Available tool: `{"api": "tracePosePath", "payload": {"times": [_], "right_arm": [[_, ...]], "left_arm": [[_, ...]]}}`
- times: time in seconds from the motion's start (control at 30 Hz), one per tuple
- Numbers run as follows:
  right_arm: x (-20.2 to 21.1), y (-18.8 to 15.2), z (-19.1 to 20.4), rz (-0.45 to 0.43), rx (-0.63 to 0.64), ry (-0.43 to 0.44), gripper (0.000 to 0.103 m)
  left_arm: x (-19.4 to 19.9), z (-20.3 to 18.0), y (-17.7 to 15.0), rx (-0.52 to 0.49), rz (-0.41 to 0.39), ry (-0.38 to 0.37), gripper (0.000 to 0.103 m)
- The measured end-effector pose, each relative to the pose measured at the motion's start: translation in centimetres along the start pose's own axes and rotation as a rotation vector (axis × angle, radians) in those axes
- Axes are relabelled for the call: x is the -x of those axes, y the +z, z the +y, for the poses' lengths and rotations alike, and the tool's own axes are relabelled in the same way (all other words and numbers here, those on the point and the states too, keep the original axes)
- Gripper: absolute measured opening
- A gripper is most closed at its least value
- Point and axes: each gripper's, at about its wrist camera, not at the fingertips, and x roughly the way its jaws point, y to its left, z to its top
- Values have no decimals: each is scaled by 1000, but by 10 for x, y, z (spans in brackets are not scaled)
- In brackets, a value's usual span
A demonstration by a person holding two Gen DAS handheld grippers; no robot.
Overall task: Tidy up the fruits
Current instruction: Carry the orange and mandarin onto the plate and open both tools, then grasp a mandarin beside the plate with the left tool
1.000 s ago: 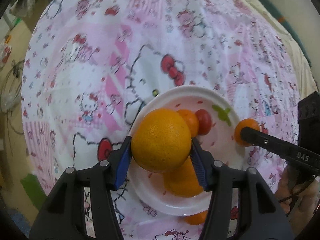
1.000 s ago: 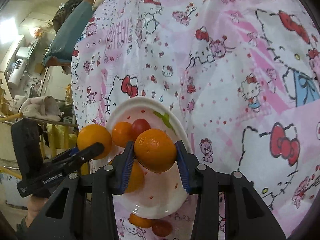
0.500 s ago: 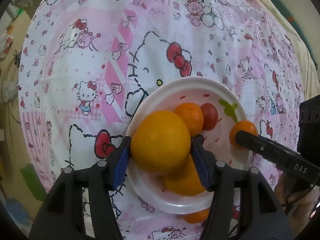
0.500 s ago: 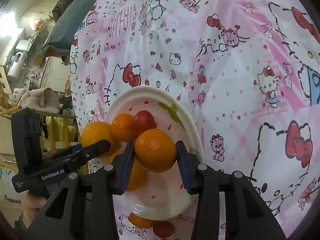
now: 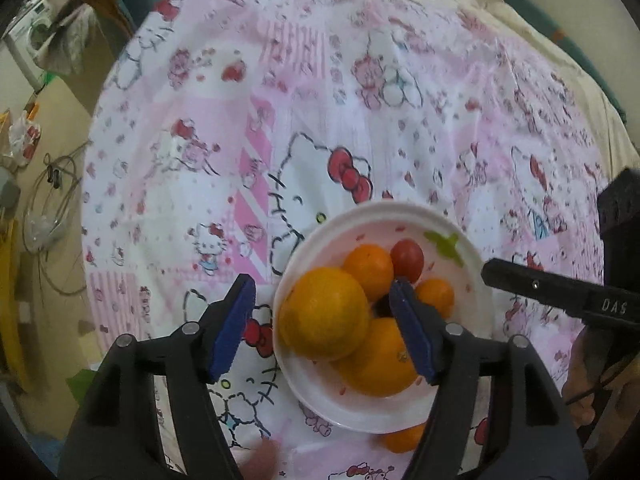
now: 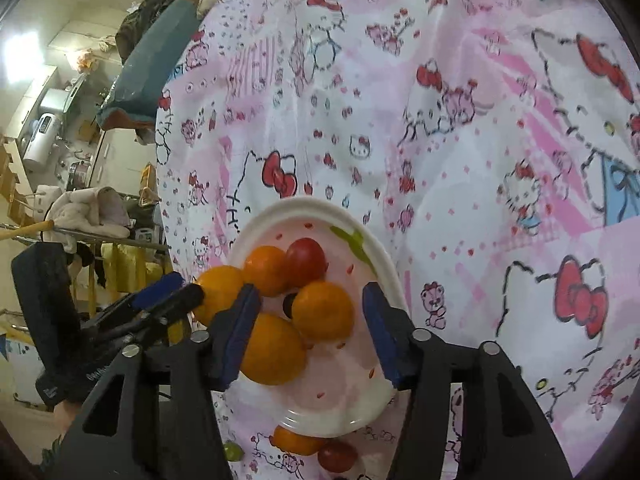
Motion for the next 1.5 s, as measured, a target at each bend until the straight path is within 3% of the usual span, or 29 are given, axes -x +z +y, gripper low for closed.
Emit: {"api": "tracePosePath", "payload": {"times": [0.23,0.37,0.47,0.6,0.93,1.2,1.3,1.5], "right_arm": [[15,-5,7,-10,20,-57,67],[29,-9,17,-51,39,-75,72],[37,-16,21,-82,43,-92,74],[54,-33,26,-142,22,-110,87],[95,-70,33,-218,-7,-76,89],[106,-100,13,-210,-66,-80,89],[113,-113,6,-215,-76,-83,89],[124,-139,-11,-196,-68,-87,89]], "left_arm": [[17,5,-5,21,-47,-20,67],[29,6,-8,26,-78,-8,84],[38,7,-15,25,-96,-10,90],[52,3,-23,-26,-128,-31,92],[75,-16,-42,-122,-246,87,97],[68,-37,-76,-157,-177,106,98],[64,-47,-100,-170,-151,52,98],[29,-56,-135,-120,10,-42,97]]}}
